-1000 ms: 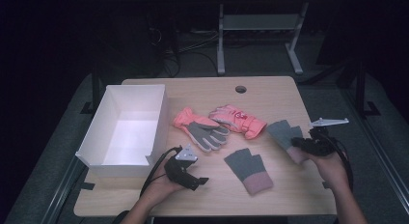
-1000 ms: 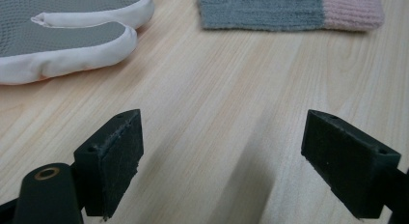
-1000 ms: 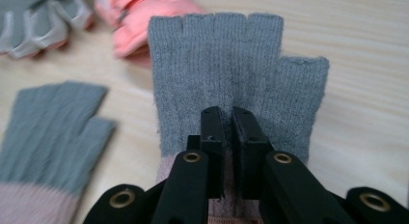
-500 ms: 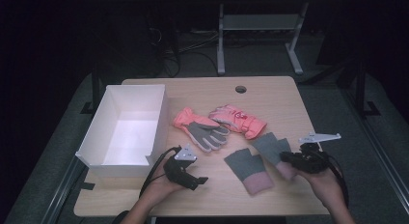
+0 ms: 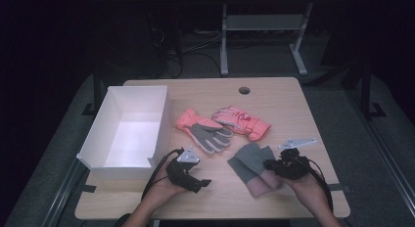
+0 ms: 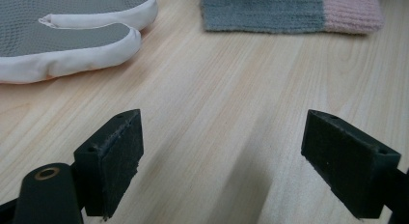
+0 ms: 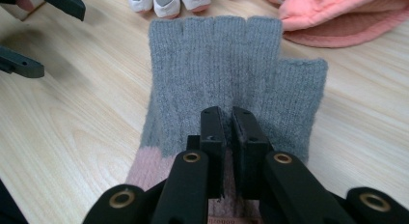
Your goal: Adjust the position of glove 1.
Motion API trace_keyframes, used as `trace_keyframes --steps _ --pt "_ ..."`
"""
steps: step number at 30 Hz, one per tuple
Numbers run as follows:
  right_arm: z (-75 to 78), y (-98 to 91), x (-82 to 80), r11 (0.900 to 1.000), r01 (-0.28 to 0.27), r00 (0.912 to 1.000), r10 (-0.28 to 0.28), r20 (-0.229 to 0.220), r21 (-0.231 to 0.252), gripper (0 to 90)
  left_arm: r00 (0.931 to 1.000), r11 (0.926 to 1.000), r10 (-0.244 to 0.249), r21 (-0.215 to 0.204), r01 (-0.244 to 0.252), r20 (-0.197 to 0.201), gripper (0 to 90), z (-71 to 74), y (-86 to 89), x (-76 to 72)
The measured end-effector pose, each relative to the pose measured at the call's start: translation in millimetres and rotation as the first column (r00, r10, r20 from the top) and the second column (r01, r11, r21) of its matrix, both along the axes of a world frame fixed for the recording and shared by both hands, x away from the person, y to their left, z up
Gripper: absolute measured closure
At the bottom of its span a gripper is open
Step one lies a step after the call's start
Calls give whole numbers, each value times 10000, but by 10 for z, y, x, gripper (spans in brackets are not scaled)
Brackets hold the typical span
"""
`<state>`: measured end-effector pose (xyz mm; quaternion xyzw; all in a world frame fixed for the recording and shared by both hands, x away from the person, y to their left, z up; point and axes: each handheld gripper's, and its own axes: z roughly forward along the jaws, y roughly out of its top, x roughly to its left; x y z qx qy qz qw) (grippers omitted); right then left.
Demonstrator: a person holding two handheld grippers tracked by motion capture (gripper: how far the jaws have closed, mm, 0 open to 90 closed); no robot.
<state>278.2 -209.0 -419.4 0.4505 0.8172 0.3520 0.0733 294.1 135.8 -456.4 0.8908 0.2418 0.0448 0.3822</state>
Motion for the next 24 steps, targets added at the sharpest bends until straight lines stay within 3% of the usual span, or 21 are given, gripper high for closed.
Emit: trace_keyframes --steps 2,7,12,14,17,22,24 --pt "-20 63 4 10000 -49 9998 50 -179 82 841 10000 10000 -66 43 66 44 145 11 -1 3" --pt "-87 202 12 9993 -208 9993 198 -320 -320 833 9998 9997 -175 142 175 20 144 0 -24 2" --pt "-73 178 5 9987 -459 9989 460 59 -224 663 9998 9999 -122 -28 121 -131 178 9 -14 -18" --pt "-30 101 -6 9986 -504 9979 510 410 -154 665 9995 9994 -60 -334 50 -297 243 45 -1 -26" --pt "6 -84 -10 9988 -428 9955 445 836 -219 764 9994 9982 -111 -585 92 -317 440 121 -19 -37" --pt "-11 -384 -49 9986 -119 9963 162 846 -510 889 9976 9965 -495 -701 461 -489 828 192 -149 -35" --pt "-52 -454 -67 9979 -195 9965 244 804 -619 899 9964 9957 -704 -628 674 -481 890 201 -249 -56"
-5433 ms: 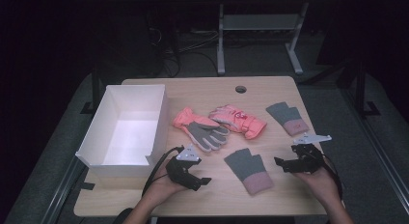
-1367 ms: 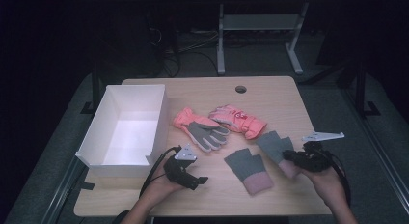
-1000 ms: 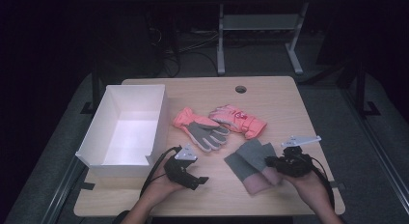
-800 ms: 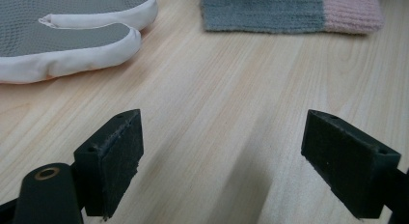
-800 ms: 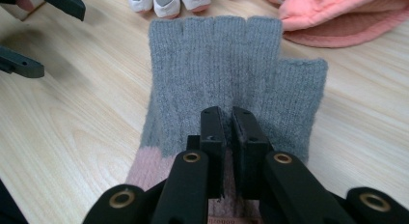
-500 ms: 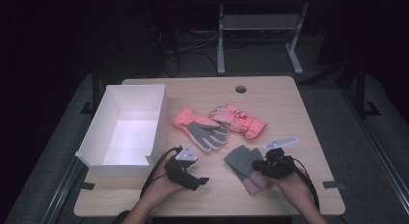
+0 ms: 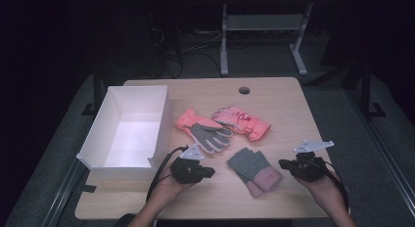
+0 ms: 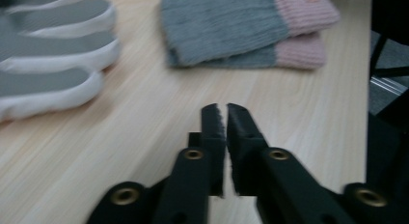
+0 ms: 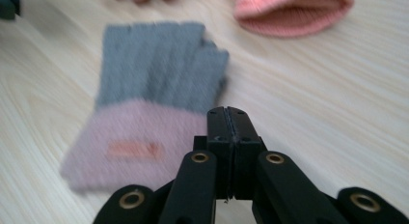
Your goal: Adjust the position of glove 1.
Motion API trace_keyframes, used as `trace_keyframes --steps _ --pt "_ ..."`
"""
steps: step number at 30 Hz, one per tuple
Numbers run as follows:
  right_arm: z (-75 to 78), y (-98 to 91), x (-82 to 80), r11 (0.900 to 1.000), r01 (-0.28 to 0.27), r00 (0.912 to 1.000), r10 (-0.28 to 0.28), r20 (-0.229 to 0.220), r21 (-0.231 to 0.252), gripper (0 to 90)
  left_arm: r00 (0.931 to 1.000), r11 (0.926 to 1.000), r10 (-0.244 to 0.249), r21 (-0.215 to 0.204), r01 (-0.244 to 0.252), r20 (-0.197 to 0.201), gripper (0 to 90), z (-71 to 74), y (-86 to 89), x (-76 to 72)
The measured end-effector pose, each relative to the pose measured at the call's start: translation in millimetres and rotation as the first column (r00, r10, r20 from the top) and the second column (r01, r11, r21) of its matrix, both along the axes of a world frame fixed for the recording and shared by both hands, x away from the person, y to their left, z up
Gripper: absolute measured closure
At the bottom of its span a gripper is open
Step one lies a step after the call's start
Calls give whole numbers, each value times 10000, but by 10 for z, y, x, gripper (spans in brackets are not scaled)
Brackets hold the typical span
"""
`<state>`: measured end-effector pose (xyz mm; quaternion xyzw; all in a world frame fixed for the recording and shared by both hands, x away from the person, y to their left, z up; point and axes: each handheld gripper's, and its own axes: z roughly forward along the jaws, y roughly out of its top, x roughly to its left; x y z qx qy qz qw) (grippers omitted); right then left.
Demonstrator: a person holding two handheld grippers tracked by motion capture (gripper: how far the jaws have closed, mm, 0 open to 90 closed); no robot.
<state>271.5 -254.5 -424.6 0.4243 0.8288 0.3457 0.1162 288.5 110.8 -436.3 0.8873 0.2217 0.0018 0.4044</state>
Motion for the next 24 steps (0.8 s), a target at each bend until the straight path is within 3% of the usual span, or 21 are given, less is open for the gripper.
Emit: trace_keyframes --steps 4,14,24 --pt "-109 -39 -18 9980 -215 9994 198 -284 -586 900 9983 9979 -578 279 580 -82 895 -31 -249 -52" --pt "-202 -75 7 9976 -192 9972 142 -738 -672 900 9820 9797 -1851 717 1873 -364 896 -175 -860 -151" --pt "-250 -44 21 9962 -672 9908 600 -1215 -562 900 9755 9732 -2148 739 2178 -471 896 -293 -1129 -188"
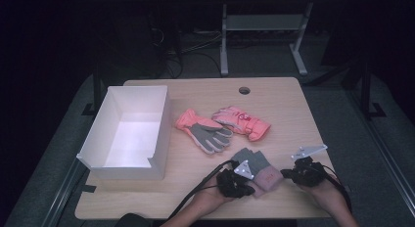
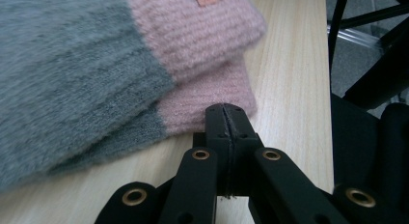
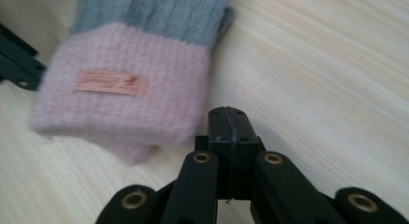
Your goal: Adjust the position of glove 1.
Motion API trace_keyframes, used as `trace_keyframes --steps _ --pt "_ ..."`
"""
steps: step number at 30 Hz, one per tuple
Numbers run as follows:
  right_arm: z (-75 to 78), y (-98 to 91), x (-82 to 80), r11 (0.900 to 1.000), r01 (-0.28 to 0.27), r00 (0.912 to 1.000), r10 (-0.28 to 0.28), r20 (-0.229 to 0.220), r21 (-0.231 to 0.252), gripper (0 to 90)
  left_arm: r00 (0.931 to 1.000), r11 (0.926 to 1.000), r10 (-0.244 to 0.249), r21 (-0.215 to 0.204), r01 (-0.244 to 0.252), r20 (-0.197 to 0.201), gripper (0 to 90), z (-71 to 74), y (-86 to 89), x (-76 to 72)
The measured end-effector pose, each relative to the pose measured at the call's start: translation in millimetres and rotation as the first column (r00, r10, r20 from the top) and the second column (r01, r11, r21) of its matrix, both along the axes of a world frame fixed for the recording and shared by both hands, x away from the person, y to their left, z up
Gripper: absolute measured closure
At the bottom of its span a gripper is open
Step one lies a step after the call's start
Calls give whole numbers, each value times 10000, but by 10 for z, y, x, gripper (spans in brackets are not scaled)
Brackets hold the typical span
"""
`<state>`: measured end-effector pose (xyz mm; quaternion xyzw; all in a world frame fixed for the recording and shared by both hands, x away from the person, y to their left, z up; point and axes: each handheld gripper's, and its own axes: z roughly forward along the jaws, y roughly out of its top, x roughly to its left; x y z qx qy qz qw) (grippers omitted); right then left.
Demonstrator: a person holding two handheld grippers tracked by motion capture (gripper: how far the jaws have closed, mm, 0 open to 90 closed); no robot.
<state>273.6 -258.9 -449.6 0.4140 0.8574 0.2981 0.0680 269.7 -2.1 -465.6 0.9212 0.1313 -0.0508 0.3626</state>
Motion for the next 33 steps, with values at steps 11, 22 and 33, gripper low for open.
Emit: trace_keyframes --steps 11,22,33 --pt "30 107 -47 9956 -932 9956 931 -142 -72 900 10000 10000 22 -15 -22 24 896 0 9 9" --pt "29 193 -74 9893 -1445 9895 1444 -78 -207 900 9986 9987 380 344 -367 -373 890 61 204 43" --pt "-30 240 -48 9831 -1829 9826 1829 -322 37 900 9921 9915 1249 374 -1245 -99 861 222 676 184"
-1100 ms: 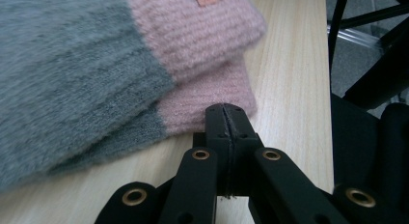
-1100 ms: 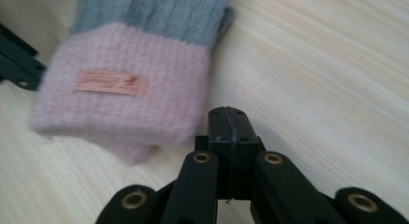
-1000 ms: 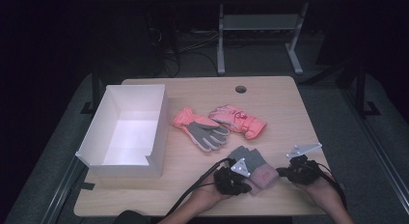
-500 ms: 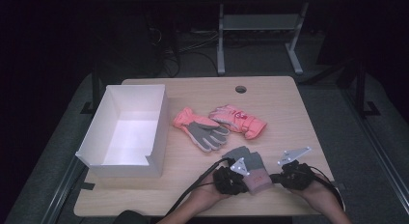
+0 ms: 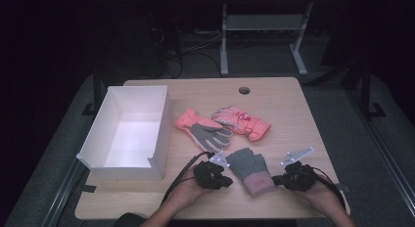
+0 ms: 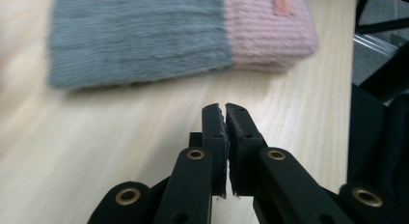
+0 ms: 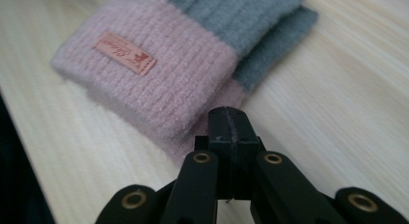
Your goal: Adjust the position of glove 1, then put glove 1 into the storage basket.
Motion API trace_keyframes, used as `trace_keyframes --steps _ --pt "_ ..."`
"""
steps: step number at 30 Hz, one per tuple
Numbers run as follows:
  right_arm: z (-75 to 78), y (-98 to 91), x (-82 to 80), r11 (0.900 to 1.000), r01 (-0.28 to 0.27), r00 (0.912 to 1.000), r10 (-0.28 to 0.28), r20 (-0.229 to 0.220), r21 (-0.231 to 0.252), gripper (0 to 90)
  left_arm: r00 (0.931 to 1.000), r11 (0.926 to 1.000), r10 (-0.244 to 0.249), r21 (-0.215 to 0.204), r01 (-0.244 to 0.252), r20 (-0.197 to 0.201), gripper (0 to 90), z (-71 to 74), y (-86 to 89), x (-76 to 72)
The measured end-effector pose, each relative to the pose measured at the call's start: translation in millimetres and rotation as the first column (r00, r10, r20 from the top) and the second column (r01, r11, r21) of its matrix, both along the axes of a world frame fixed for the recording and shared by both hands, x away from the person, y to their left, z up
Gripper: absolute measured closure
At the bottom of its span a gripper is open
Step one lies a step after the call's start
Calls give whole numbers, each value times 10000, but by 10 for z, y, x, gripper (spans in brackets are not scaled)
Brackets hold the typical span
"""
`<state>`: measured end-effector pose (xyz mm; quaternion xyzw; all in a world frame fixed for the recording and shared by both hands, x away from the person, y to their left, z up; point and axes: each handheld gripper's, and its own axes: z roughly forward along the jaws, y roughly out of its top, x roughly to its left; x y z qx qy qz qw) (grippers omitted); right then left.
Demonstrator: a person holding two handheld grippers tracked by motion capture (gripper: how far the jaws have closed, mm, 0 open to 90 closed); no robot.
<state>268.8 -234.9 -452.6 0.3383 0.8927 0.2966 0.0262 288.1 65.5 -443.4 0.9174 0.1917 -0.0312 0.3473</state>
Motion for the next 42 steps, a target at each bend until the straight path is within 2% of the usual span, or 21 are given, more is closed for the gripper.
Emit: trace_keyframes --steps 6,9,12,14,17,21,23,26,29,32,37,41,42 --pt "-4 96 -48 9994 -340 9994 340 -13 54 900 9990 9991 423 -71 -422 172 842 58 128 57" --pt "-7 151 -62 9983 -562 9984 562 -49 148 900 9983 9984 549 -153 -546 192 799 78 180 76" --pt "-13 226 -77 9969 -758 9971 759 -41 208 900 9977 9977 640 -259 -634 243 702 94 238 98" --pt "-14 279 -85 9955 -918 9957 920 -68 252 900 9974 9972 708 -271 -703 160 607 88 275 119" --pt "-17 362 -95 9929 -1137 9935 1140 -72 340 900 9965 9964 836 -127 -835 75 486 68 335 164" --pt "-21 500 -107 9867 -1557 9878 1559 -22 457 900 9946 9942 1032 -314 -1030 44 396 81 367 183" --pt "-21 558 -105 9840 -1680 9856 1688 -89 597 900 9952 9951 967 -209 -963 168 359 90 384 192" --pt "-22 676 -92 9784 -1946 9807 1954 -57 697 900 9937 9934 1086 -409 -1074 293 319 105 387 190" --pt "-22 822 -91 9729 -2161 9761 2171 -31 825 900 9945 9949 960 -356 -946 417 292 124 385 199" --pt "-26 967 -89 9660 -2442 9696 2448 37 847 900 9940 9942 979 -487 -955 486 269 128 372 197" --pt "-52 1167 -50 9533 -2906 9568 2886 355 825 900 9926 9941 992 -512 -957 705 252 154 369 195" --pt "-55 1228 -38 9459 -3132 9493 3094 560 841 899 9905 9935 1083 -432 -1050 850 245 186 351 218" --pt "-40 1197 -46 9496 -3032 9525 2994 559 798 884 9896 9919 1196 -533 -1155 802 241 184 333 220"
